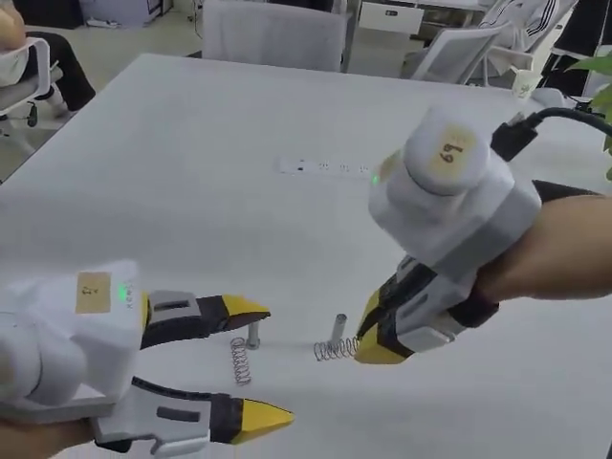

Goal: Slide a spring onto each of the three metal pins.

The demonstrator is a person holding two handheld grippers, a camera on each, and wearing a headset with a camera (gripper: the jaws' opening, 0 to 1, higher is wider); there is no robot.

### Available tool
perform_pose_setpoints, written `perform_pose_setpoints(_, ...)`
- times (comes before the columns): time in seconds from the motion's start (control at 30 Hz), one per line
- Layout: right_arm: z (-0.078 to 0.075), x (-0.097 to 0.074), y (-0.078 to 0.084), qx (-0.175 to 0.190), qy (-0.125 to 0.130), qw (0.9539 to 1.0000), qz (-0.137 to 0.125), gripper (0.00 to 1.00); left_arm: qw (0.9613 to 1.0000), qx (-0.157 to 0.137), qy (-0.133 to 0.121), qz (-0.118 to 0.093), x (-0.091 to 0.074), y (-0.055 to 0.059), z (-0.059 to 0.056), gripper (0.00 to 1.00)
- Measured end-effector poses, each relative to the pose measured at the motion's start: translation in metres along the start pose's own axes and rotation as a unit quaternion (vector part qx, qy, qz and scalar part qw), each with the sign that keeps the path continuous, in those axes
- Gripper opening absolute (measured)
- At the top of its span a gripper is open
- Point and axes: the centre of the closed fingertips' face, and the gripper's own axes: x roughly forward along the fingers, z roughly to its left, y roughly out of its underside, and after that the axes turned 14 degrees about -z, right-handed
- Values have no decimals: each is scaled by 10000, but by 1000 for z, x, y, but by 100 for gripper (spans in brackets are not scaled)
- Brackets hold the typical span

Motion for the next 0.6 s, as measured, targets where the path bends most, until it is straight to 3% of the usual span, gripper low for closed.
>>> perform_pose_setpoints(0.6,16,5,-15,-243,-294,9991,168,8,9988,202,437,-65,18,-2,-12,25)
